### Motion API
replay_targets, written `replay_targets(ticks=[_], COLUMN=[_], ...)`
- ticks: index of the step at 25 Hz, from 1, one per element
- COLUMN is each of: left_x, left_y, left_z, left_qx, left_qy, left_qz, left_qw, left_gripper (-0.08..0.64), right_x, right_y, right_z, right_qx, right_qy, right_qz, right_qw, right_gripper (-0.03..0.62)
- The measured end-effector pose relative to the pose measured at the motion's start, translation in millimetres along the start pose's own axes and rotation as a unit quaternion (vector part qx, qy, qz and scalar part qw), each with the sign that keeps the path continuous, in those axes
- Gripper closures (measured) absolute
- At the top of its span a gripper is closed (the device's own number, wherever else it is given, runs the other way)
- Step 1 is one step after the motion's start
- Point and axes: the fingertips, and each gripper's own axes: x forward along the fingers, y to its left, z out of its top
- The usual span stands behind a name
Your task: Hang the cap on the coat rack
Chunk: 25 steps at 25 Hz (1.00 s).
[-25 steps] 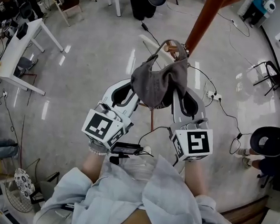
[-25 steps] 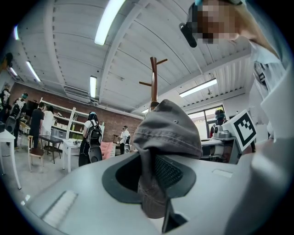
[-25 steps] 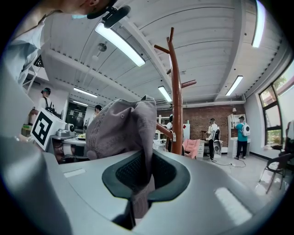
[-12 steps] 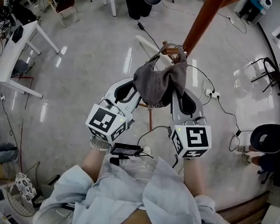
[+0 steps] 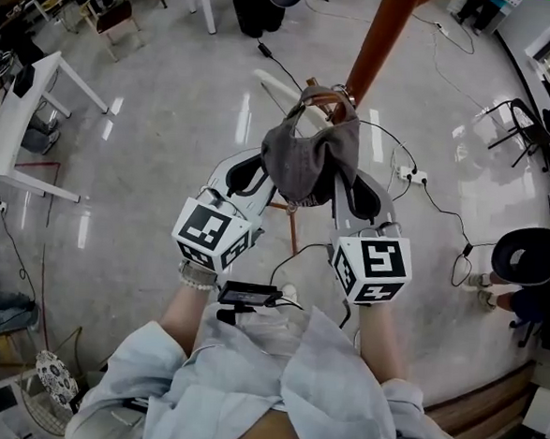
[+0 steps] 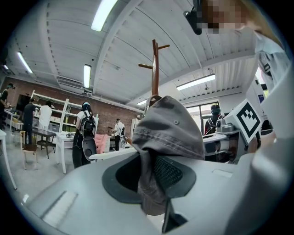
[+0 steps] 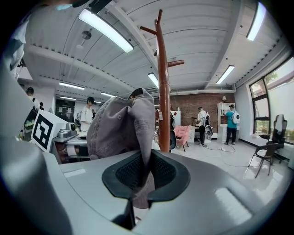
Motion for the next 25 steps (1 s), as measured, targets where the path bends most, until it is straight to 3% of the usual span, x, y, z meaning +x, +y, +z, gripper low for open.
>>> replay_targets(ticks=[11,25], left_x=[2,18], left_y=[9,4], left_z=[0,-24], left_qx=[-0.008,0.002], left_qy=[-0.003,0.026], left_qz=[0.005,-0.021], left_qw=[1.0000,0.9994], left_gripper=[0.486,0.486], right_x=[7,9], right_y=[3,-10], right_z=[3,-22], right_qx=[-0.002,0.014], right_qy=[0.003,0.043], right_qz=[-0.002,-0.030], right_qw=[1.000,0.999], right_gripper=[0.557,0.557])
